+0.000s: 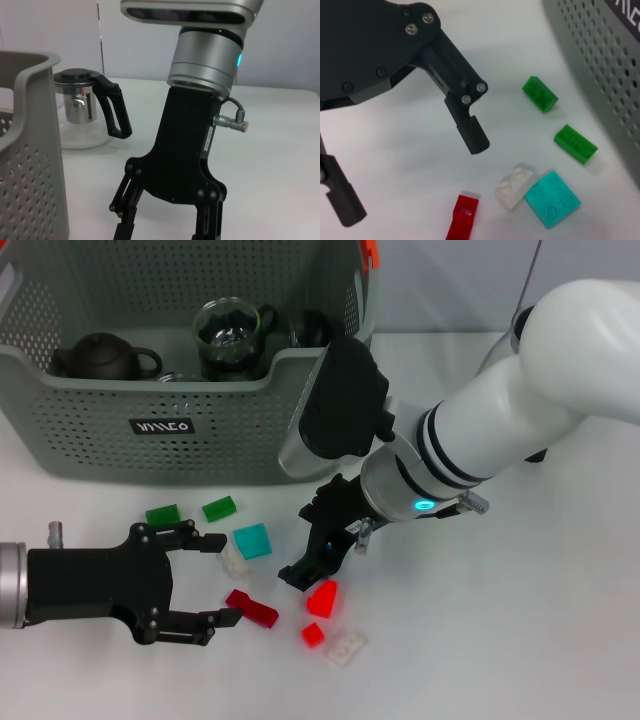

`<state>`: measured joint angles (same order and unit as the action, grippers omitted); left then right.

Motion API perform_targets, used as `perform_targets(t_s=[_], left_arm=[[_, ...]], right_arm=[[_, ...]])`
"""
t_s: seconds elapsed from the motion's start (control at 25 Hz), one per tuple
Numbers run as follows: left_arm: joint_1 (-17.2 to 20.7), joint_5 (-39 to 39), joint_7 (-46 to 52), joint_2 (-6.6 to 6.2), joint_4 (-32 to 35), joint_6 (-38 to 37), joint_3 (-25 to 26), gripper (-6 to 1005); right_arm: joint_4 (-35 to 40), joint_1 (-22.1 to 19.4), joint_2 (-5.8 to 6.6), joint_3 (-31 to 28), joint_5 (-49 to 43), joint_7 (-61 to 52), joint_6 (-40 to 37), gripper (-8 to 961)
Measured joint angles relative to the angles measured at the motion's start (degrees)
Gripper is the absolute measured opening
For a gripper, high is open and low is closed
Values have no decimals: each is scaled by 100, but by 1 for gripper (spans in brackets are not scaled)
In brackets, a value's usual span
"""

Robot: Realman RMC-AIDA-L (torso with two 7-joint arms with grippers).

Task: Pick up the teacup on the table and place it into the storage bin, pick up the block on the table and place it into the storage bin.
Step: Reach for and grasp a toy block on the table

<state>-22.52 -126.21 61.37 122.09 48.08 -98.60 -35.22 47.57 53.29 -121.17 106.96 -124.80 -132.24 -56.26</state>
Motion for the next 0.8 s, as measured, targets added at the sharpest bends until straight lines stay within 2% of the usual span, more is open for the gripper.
perform_targets(t_s=[0.8], left_arm=[[34,0,-64,17,-10,70,-3,847]], right_arm=[[-275,-71,-17,237,115,-72,444,877]])
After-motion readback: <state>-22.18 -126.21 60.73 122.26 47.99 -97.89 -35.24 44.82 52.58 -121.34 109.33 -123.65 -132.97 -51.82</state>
